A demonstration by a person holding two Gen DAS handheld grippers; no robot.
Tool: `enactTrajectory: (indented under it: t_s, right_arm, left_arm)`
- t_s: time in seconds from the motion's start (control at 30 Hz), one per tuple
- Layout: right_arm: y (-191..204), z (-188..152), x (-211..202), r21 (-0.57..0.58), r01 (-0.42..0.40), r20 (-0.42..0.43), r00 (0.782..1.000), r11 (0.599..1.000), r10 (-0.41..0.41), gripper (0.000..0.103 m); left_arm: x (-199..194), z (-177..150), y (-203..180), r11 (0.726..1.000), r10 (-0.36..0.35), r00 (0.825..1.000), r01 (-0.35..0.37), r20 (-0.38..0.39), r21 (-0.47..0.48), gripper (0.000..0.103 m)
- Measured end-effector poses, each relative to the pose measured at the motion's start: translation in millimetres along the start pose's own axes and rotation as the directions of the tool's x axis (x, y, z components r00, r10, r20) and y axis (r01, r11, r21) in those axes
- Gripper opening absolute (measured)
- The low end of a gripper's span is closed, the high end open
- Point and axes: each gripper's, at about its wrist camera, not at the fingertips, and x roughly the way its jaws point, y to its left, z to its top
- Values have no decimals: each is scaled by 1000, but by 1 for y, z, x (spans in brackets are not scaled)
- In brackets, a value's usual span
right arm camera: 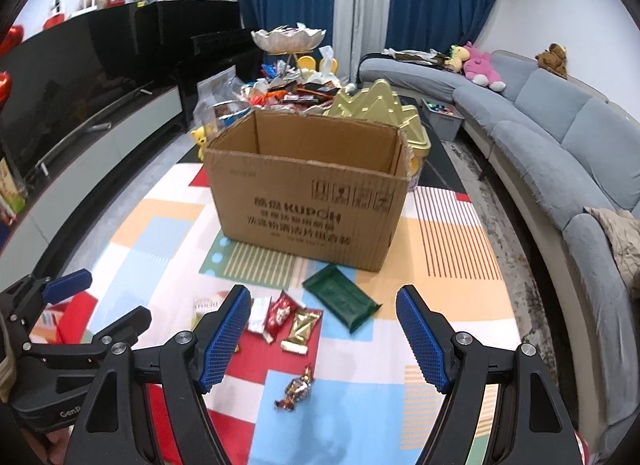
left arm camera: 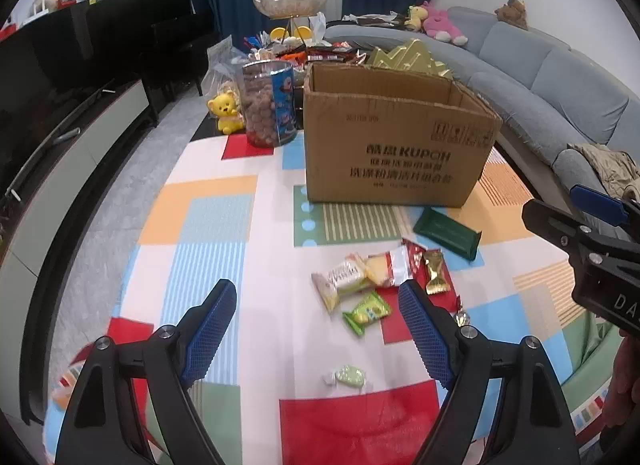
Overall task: Organize snacks
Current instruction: 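Withdraw both open tools from the box back toward the remaining snacks, then grasp the green wrapped candy with the left tool while the right tool grasps the gold-wrapped candy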
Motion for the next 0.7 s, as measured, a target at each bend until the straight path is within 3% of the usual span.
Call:
enactTrajectory:
  t_s: [0.33, 0.7]
  right_arm:
    - [9, -35, 9, -38, -42, -8, 999, 998, 42, 76]
    - [10, -63, 24, -59, -47, -49, 998, 997, 44, 76]
  left_arm:
    - [8, -36, -3, 1000, -5, 1000, 5, 5, 18, 83]
    - [18, -60, -14, 993, -21, 1000, 19, 18, 113, 83]
